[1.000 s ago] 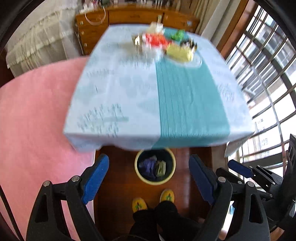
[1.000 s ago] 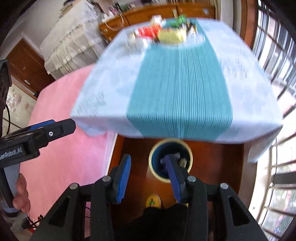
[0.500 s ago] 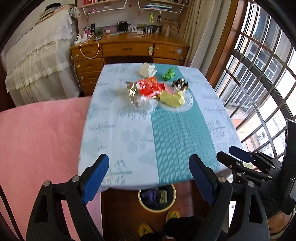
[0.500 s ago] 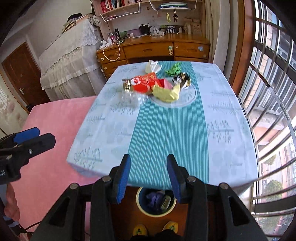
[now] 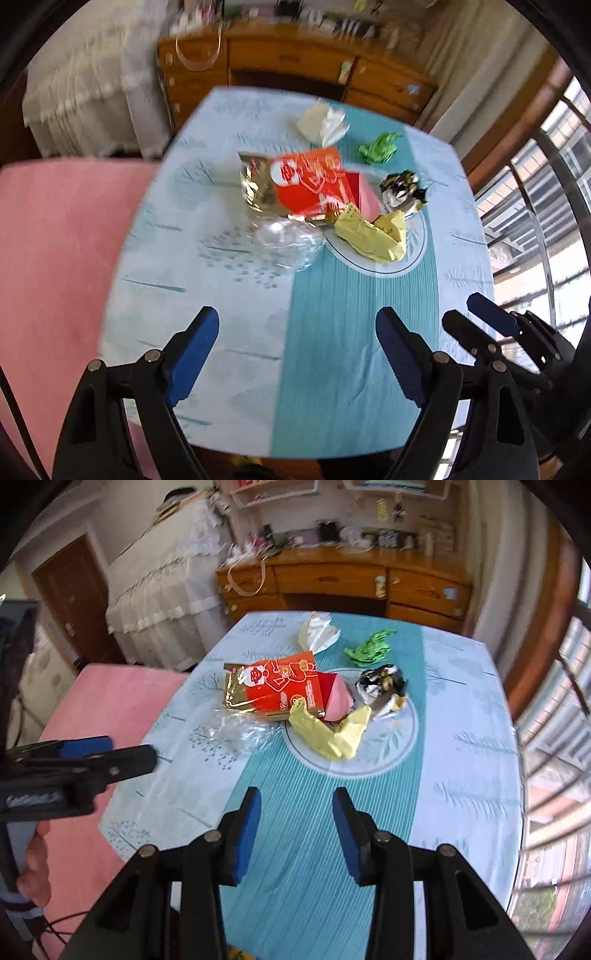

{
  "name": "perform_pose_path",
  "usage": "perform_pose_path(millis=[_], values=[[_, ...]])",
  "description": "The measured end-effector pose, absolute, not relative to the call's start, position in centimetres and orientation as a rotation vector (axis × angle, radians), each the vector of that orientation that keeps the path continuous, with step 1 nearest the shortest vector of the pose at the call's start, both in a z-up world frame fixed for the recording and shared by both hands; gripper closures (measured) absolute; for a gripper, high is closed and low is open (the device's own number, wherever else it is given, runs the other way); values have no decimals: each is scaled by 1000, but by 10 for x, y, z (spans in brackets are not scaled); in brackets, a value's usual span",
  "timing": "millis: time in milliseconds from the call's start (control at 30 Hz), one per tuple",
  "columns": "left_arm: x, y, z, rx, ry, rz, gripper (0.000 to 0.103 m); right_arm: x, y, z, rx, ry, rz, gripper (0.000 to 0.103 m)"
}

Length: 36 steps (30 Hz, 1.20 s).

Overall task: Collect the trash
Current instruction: 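Grasp the clear plastic bag with left gripper while right gripper grasps the yellow paper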

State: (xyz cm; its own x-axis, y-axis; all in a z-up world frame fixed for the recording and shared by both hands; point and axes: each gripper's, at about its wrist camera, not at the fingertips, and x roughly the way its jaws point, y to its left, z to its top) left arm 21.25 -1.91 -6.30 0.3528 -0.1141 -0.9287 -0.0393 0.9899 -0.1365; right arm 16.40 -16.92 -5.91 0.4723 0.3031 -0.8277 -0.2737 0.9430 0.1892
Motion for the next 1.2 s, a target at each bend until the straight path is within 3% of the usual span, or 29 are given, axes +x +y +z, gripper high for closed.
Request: perform_pose_path(millis=[333, 633, 700, 767, 1200], values=[[292, -7, -145, -427, 1369, 177, 18, 259, -166, -115, -110, 1074, 511, 63], [319, -4, -179, -462, 1419, 279, 18, 284, -147, -151, -256, 1079, 622, 63], [325, -5, -186, -456, 1421, 296, 18, 285, -144, -152, -284, 1070, 643, 67], [330, -4, -193, -456, 1423, 311, 21, 286, -145, -153, -292, 1068, 655, 71], [343, -14, -193, -460, 1386, 350, 40, 299, -164, -137, -113, 1106, 740, 71]])
